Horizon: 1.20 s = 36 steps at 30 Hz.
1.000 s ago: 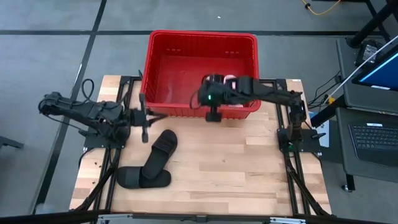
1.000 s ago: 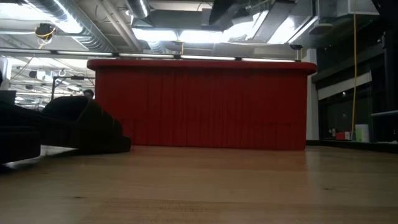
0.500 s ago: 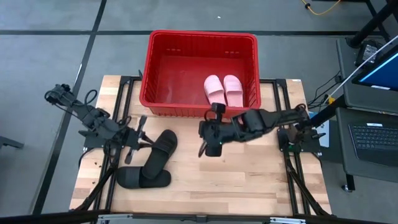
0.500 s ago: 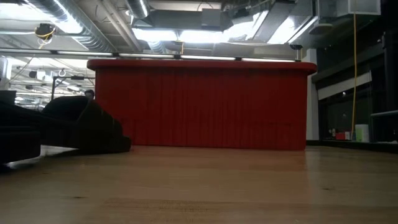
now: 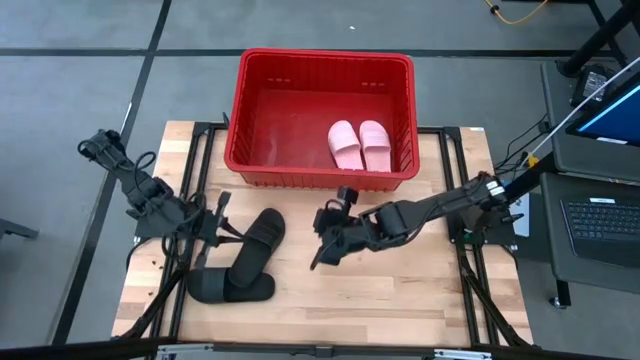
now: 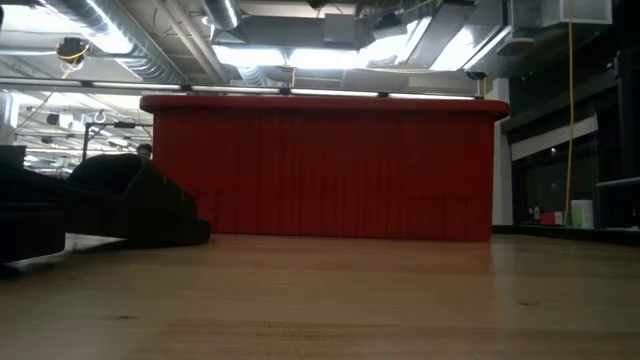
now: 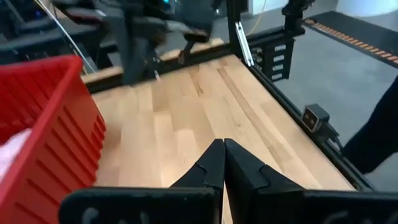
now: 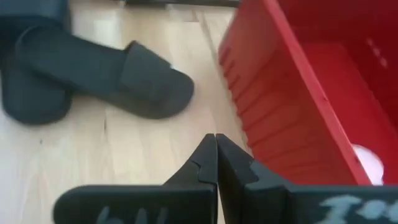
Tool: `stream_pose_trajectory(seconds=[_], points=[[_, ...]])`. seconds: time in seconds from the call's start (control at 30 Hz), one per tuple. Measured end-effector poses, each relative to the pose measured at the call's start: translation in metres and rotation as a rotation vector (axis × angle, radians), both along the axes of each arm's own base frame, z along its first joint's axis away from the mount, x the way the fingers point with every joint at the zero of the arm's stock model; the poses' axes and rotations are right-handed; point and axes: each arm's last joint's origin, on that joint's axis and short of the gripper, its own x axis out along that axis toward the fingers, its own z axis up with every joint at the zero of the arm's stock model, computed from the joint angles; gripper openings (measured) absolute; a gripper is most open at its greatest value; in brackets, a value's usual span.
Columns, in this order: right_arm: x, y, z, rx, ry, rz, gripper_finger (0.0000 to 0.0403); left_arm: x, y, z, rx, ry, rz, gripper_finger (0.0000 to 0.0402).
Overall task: Pick and place slides into bin
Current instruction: Put the top black slide into the red container
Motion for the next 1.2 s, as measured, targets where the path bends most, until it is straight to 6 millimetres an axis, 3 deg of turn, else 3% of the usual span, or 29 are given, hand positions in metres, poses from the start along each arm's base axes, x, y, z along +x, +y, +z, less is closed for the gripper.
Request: stream_pose_trajectory(seconds=[0.2,0.37,0.57,0.67,0.9,1.2], points=[[-0.015,-0.007,-0.015,0.069,-0.074,0.025,0.0000,-0.001,-0.002,-0.008,-0.108,0.091,0.073,0.0002],[-0.041,-0.019,-0.018,0.096,-0.155,0.012,0.0001,0.006,-0.008,-0.017,-0.080,0.166,0.079,0.0002],[-0.077,-0.031,-0.003,0.146,-0.310,0.019,0.0002,0.018,-0.018,-0.006,-0.083,0.294,0.155,0.0002],[-0.093,-0.034,-0.006,0.150,-0.339,0.039,0.0002,0.027,-0.025,0.000,-0.031,0.373,0.180,0.0002],[-0.120,-0.032,-0.040,0.181,-0.398,0.086,0.0002,0.051,-0.046,0.011,0.011,0.498,0.251,0.0002],[-0.138,-0.036,-0.050,0.187,-0.486,0.142,0.0004,0.077,-0.056,0.010,-0.028,0.656,0.367,0.0006]])
